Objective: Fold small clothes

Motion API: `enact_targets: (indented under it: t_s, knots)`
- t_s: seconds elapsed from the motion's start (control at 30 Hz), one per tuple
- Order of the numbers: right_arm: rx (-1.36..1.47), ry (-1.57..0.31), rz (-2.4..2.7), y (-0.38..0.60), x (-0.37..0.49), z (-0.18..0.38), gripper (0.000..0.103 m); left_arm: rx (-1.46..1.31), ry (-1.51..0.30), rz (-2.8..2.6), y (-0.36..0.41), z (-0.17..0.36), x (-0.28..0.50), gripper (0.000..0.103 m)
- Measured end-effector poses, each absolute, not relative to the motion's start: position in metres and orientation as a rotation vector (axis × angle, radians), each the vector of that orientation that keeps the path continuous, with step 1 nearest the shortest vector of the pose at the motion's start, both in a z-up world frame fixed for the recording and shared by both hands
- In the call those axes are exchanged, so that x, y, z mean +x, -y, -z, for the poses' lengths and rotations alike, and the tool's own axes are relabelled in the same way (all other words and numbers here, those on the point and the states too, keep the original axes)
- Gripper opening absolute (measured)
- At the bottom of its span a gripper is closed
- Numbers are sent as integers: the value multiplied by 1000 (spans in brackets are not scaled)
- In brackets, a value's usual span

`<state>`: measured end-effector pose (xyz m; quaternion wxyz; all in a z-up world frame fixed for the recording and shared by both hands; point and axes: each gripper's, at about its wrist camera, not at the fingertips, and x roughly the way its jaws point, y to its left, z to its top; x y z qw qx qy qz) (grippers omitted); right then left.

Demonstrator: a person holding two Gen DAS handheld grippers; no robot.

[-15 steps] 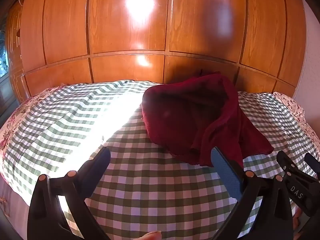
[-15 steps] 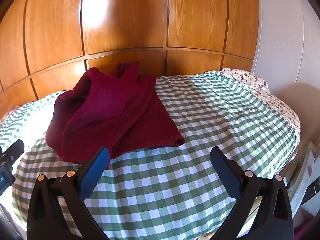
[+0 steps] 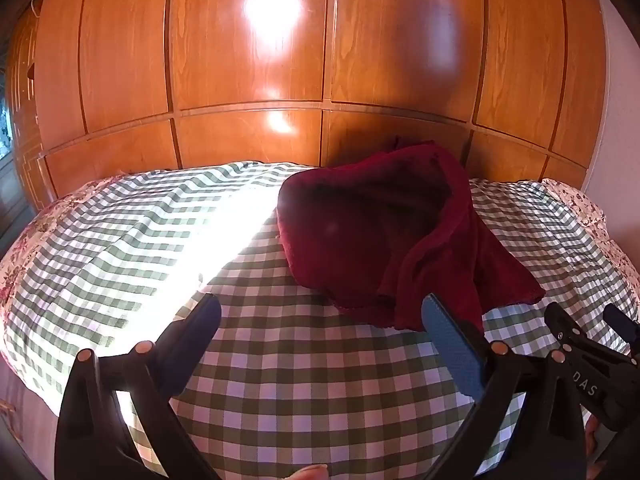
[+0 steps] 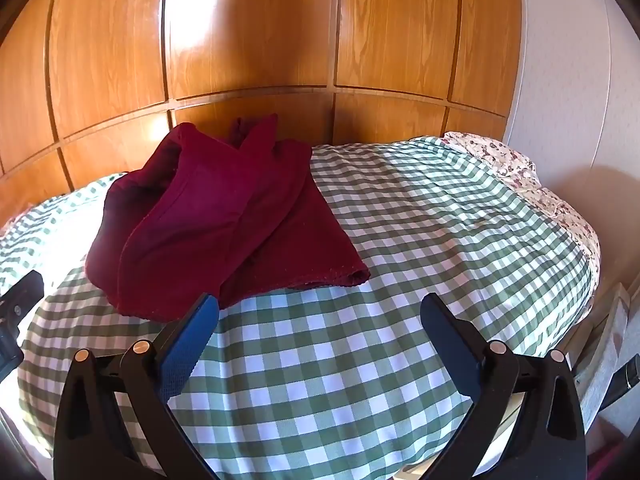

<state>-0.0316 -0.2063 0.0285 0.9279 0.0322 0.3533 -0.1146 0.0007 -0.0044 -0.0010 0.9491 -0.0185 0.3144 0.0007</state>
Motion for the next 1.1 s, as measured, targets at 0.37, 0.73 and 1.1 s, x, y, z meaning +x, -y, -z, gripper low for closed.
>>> enact_targets:
  t_s: [0.37, 0.73, 1.1]
  knots:
    - [62, -728, 238, 205, -30, -28, 100, -25, -634, 3, 7, -1, 1, 100]
    - [59, -731, 234, 204, -30, -25, 100, -14, -635, 14, 9, 0, -1, 100]
    - [57, -733, 233, 205, -29, -25, 100, -6, -619, 14, 11, -3, -4, 100]
